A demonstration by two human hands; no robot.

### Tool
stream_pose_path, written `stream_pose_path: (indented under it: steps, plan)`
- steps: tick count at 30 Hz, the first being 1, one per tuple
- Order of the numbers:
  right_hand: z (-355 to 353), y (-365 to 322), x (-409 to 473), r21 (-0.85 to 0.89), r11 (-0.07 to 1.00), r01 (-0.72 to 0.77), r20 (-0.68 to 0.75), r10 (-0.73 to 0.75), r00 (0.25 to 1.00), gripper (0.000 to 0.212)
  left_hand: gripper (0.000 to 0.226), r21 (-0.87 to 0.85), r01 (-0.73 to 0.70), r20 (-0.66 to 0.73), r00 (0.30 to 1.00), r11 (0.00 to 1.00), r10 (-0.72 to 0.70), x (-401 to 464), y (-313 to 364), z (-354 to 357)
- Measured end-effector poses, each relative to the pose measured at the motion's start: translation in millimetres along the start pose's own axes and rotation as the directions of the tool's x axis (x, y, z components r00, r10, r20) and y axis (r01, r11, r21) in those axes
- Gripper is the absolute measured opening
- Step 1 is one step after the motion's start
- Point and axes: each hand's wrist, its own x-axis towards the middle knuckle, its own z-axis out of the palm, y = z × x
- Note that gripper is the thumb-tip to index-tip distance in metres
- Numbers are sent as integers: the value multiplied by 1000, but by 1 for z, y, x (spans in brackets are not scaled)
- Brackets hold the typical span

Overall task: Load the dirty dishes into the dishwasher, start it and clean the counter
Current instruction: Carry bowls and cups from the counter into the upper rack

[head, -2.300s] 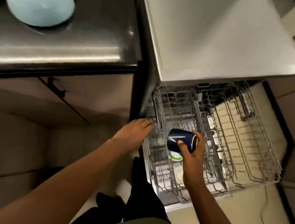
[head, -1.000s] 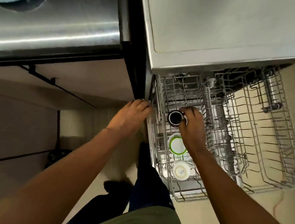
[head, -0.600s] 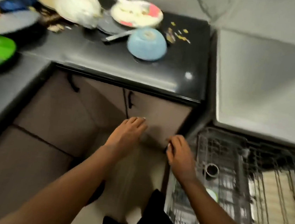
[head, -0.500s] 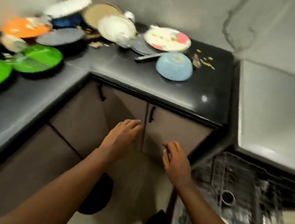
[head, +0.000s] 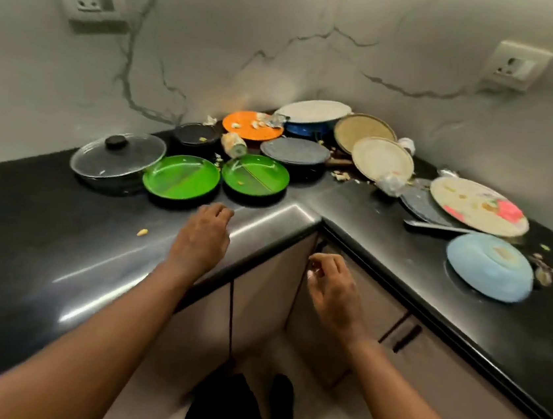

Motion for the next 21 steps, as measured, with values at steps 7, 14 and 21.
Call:
stream_pose_path:
  steps: [7, 14, 21]
  plan:
    - [51, 20, 116, 90, 993, 77, 39, -80, 996, 28, 46, 37, 93, 41, 995, 995, -94, 82, -38, 20]
    - [96, 47, 242, 190, 974, 124, 80, -141, 987, 27, 44, -62, 180, 97, 980, 982, -174, 184, -37, 74]
    - [146, 54, 356, 178, 982, 65, 201, -101, 974, 41, 51, 45, 194, 312, 929, 980, -198, 233, -47, 111]
